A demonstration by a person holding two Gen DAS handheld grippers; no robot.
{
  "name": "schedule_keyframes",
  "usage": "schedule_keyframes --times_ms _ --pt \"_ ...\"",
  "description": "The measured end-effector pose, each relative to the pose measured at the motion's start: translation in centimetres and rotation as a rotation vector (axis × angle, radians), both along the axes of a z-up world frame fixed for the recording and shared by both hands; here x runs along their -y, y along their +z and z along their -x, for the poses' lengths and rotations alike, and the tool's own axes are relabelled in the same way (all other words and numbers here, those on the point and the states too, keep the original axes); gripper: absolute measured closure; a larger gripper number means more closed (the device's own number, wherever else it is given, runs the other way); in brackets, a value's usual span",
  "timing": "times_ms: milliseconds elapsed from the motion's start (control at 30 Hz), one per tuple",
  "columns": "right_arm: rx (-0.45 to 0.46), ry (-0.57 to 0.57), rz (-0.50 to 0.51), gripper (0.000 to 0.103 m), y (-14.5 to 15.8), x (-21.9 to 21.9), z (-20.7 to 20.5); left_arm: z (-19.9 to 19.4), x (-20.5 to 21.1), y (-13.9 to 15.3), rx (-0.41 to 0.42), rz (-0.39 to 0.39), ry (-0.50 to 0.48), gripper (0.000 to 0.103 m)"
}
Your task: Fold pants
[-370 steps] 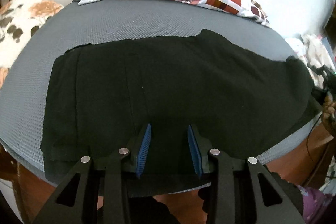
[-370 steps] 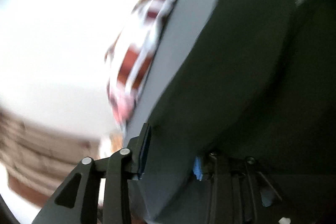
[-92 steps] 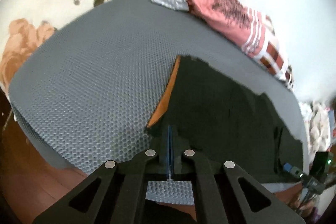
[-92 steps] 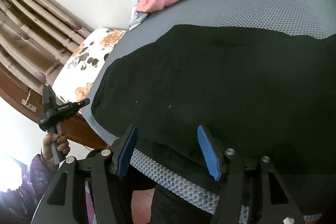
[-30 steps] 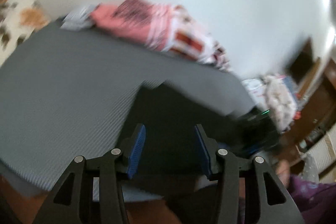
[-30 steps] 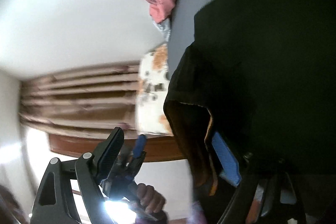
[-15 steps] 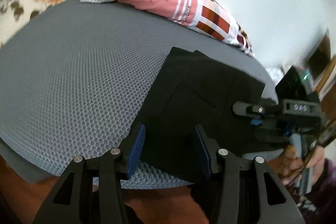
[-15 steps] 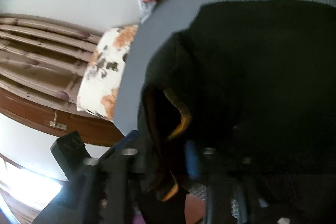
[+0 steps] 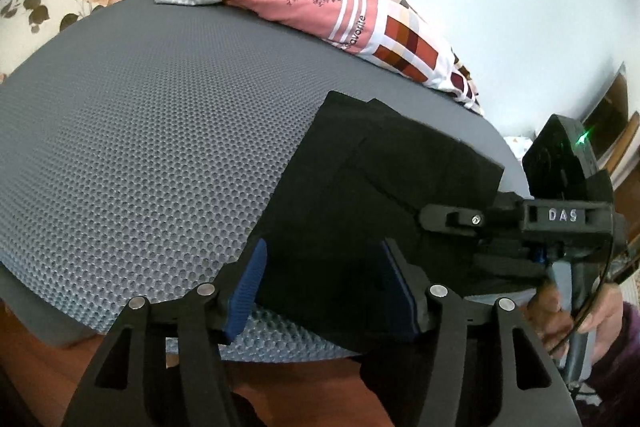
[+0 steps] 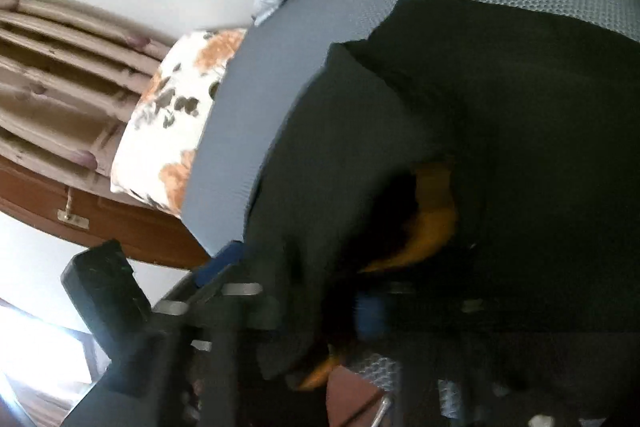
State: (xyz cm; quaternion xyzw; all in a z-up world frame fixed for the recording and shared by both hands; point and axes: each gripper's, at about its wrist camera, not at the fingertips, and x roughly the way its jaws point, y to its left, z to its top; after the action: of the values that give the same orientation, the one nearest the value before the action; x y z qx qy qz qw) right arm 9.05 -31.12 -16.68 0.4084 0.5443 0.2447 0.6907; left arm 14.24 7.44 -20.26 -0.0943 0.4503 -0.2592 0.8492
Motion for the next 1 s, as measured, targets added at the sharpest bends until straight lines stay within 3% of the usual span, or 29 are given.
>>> schedule_keyframes --times_ms 100,200,333,400,600,733,900,1000 --pt "0.031 -0.032 -0.071 0.089 1.3 2.2 0.5 -0.2 -0.5 1.3 -0.019 0.039 0.023 0.044" --pt "0.067 -0.084 -0.148 0.090 3.3 5.3 0.6 0.0 -0.7 3.6 0.019 0.085 0.036 0.044" --pt "0.099 -0.172 -0.149 0.090 5.4 12.3 1.9 0.7 0.6 5.9 0.054 0.098 0.014 0.032" --pt "0.112 -0.214 -0.088 0.090 5.5 16.5 3.0 1.1 2.0 6.1 0.063 0.098 -0.020 0.031" --pt "-0.022 -0.322 0.028 0.090 0.4 25.3 6.2 1.2 8.0 4.2 0.016 0.035 -0.121 0.031" --pt "-0.085 -0.359 0.006 0.090 -2.9 27.2 7.8 1.1 11.1 3.5 -0.003 -0.001 -0.176 0.031" --pt "-0.072 -0.378 -0.037 0.090 -3.4 28.0 8.7 0.9 14.0 3.9 0.017 -0.045 -0.220 0.031" --pt "-0.029 -0.360 0.012 0.090 -2.3 27.8 9.1 0.9 15.1 4.2 0.040 -0.044 -0.242 0.030"
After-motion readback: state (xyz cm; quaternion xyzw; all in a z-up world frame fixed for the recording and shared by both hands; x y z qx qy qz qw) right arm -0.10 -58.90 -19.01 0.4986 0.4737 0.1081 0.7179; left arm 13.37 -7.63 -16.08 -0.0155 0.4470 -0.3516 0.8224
